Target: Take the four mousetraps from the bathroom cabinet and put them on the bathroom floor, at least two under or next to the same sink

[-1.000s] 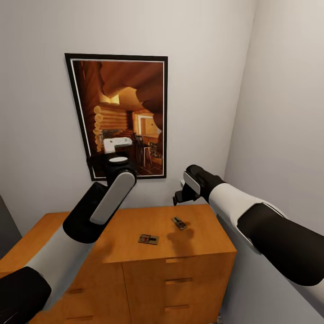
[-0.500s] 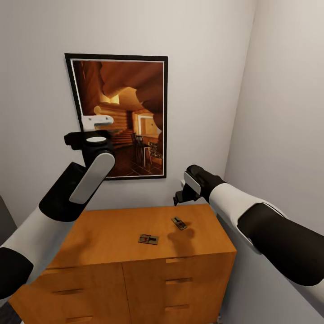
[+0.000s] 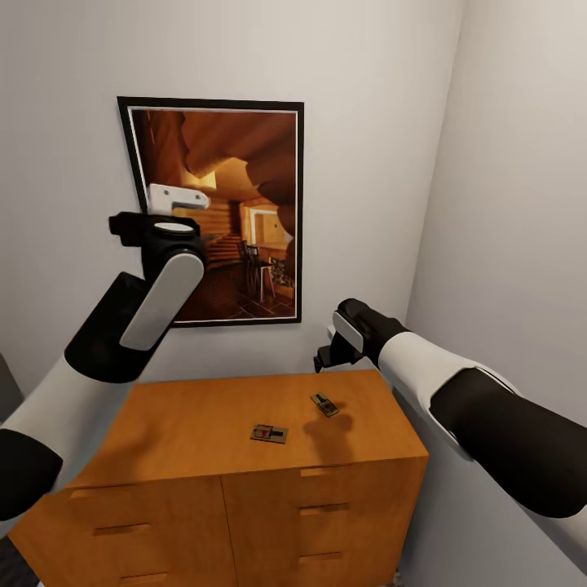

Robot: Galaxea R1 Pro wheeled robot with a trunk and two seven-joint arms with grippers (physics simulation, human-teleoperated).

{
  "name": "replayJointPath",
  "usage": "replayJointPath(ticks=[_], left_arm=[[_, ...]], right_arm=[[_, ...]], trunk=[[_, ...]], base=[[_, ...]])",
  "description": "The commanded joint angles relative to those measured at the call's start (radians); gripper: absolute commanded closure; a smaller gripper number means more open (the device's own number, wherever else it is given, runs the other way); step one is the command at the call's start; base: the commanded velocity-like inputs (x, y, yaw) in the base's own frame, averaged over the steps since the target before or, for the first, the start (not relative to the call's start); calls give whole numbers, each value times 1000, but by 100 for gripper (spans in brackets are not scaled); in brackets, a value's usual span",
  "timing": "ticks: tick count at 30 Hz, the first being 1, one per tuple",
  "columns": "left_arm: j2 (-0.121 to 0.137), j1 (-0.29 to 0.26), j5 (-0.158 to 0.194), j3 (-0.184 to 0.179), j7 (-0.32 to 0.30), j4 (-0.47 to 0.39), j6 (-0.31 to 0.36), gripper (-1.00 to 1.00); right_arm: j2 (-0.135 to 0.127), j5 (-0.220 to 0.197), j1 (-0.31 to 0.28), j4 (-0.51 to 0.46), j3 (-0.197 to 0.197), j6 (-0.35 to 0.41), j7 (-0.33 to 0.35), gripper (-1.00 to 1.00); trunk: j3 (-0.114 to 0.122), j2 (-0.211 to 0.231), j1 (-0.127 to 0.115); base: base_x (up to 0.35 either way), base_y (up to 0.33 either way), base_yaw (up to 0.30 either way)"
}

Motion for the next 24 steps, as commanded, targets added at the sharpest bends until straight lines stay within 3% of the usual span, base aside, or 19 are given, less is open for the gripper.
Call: replayJointPath(ticks=[1, 14, 18, 24], left_arm=[[-5, -4, 11, -1, 10, -1, 16, -100], [-56, -14, 16, 0, 12, 0, 16, -100], [-73, -12, 6, -1, 28, -1, 16, -100], [-120, -9, -23, -4, 87, -1, 16, -100]], right_arm=[[0, -11, 0, -1, 5, 3, -8, -100], [2, -12, 0, -2, 5, 3, -7, -100], [4, -12, 0, -2, 5, 3, -6, -100], [7, -13, 0, -6, 5, 3, -6, -100]], trunk=[[-1, -1, 0], [-1, -1, 0], [-1, -1, 0], [-1, -1, 0]], base=[[0, 0, 0], [0, 0, 0], [0, 0, 0], [0, 0, 0]])
